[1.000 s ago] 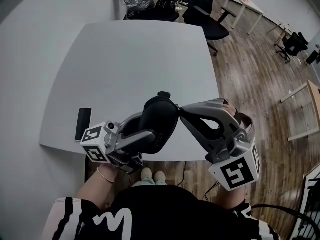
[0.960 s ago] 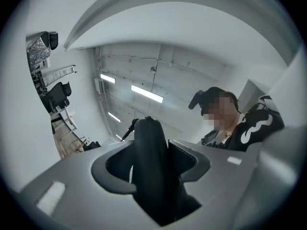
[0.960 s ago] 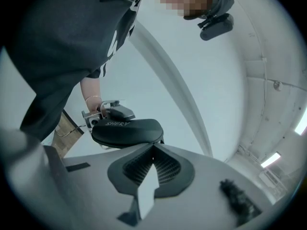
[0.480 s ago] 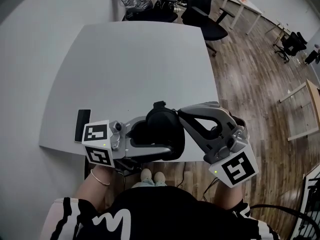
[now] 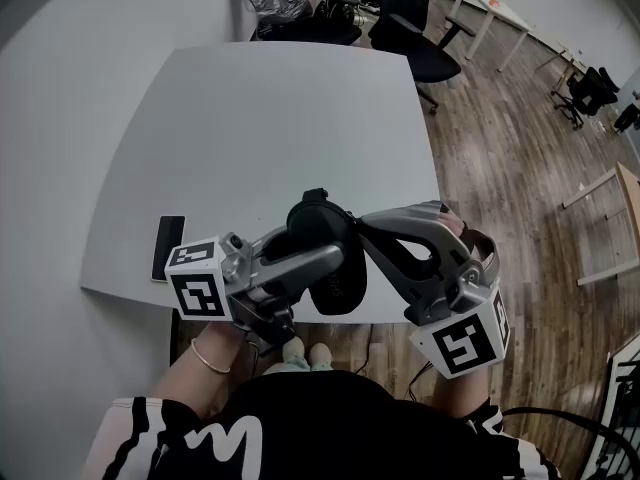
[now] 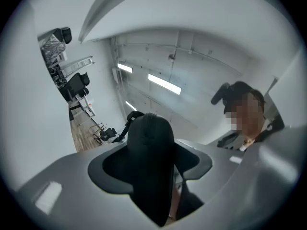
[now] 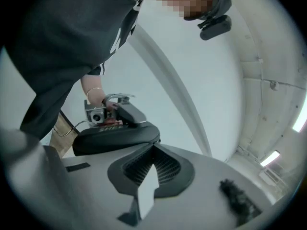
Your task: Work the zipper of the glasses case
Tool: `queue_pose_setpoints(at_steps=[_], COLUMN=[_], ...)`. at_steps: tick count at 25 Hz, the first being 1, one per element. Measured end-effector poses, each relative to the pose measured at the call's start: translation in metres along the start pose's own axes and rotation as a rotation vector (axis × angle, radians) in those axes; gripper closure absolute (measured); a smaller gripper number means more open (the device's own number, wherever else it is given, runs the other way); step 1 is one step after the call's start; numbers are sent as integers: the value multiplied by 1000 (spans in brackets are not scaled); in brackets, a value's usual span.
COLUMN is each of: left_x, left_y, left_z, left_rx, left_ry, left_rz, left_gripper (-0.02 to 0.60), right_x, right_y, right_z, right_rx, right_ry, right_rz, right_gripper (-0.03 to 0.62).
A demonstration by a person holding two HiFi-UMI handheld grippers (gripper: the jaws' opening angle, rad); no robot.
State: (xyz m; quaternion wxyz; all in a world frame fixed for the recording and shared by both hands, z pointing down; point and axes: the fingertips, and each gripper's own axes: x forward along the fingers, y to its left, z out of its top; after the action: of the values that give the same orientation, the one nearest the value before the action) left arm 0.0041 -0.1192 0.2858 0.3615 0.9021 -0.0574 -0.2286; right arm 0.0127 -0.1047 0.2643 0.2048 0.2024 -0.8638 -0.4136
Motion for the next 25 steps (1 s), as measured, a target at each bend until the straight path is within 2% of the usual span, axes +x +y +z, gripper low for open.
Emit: queue_pose_setpoints(at_steps=[2, 5, 11, 14, 16, 17, 20, 21, 22, 25], left_x=[-3, -9, -14, -19, -24, -29, -55, -58, -57, -42], left_y=[6, 27, 49, 61, 68, 71, 80, 78, 73, 51], left_z=[6, 34, 56, 57, 60, 66, 105, 117, 124, 124], left_rx=[-16, -69, -108, -135, -149, -162, -213, -202, -176, -111], left_ry=[-26, -133, -274, -312, -352, -395, -622, -657, -655, -546], left_rz=[18, 59, 176, 219, 249, 262, 271, 261, 250, 215], left_gripper=[310, 310, 307, 307, 306, 307, 310, 310, 309, 308], right_x=[-3, 2, -3, -1, 2, 4, 17, 23, 27, 26], right_y=[8, 18, 50, 56, 63, 70, 112, 123, 128, 99], right_z=[-6, -24, -48, -53, -55, -54, -44, -37, -30, -18], right_rx=[-13, 34, 225, 298, 319, 316, 299, 309, 324, 319], right_ry=[32, 64, 58, 34, 44, 56, 77, 59, 33, -39], right_rz=[43, 83, 65, 42, 57, 95, 255, 250, 205, 13], right_gripper=[589, 589, 589, 589, 589, 589, 591, 591, 591, 589])
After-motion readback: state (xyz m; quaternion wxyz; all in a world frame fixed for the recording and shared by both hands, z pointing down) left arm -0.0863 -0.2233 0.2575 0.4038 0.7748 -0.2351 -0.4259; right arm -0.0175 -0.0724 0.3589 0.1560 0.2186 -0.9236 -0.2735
